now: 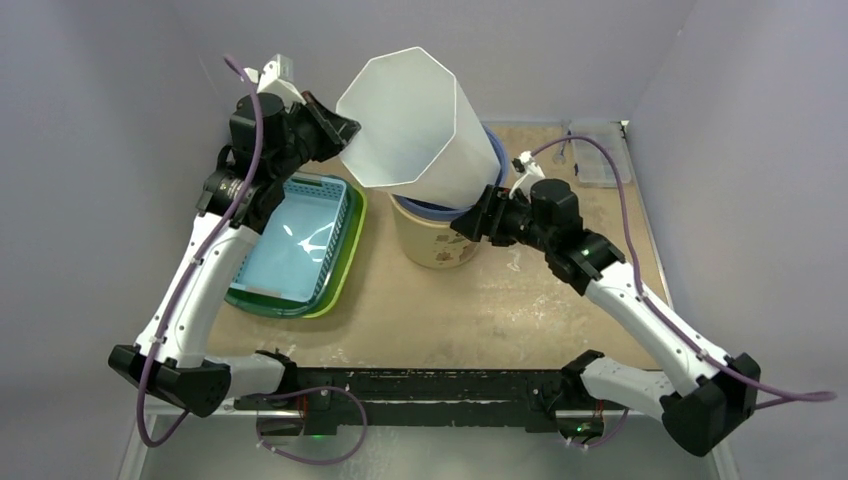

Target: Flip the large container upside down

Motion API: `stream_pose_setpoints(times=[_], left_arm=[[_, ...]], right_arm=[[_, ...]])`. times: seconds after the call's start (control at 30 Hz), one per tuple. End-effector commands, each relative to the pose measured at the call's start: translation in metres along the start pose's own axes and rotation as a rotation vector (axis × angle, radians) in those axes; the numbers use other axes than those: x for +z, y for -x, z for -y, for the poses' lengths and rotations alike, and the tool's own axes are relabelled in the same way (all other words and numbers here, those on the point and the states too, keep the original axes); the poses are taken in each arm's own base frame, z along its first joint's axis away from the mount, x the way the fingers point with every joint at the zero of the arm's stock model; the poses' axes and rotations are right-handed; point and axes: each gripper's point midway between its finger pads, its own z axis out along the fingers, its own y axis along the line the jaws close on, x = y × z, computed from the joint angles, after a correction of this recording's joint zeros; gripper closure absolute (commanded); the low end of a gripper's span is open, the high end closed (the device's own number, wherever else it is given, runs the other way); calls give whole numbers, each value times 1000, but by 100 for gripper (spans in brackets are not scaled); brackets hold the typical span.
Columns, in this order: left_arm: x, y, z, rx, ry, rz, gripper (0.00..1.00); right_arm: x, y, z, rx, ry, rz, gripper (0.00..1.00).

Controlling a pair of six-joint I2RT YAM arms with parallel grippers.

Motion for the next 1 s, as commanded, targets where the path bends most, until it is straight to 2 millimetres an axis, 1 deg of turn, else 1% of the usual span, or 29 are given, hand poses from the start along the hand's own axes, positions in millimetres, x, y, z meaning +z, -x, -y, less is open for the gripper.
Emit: stream_pose_setpoints(times=[0.0,0.07,0.17,0.23,0.37,0.47,0.57,0.63,0.73,0.8,0.87,0.93,0.97], left_arm=[[-56,68,73,-33,-240,214,100],[-66,73,72,-22,-231,242,100],[-78,74,71,-19,-233,259,100],[-86,73,69,-21,-232,276,100],[-104,75,56,-47,-201,335,100],[-114,66,48,-69,-188,332,100],[-131,58,42,-82,-197,336,100],[-141,53,39,-102,-202,339,100],[-155,48,44,-117,-244,332,100],[-163,48,45,-131,-253,335,100],[-175,50,44,-129,-253,355,100],[-187,54,41,-137,-242,392,100],[-191,56,43,-135,-254,405,100]], right_arm=[[13,36,-18,63,23,100,31],[17,38,-4,92,-52,116,30],[18,43,7,109,-107,152,29],[17,46,10,117,-121,172,29],[19,44,15,124,-136,167,28],[17,42,17,130,-147,157,27],[8,43,23,137,-180,185,26],[-2,47,27,141,-206,220,25],[-17,50,35,144,-250,269,24],[-28,53,37,141,-269,302,24],[-37,57,39,130,-285,329,23],[-43,60,39,112,-292,347,22],[-45,60,40,109,-302,348,22]])
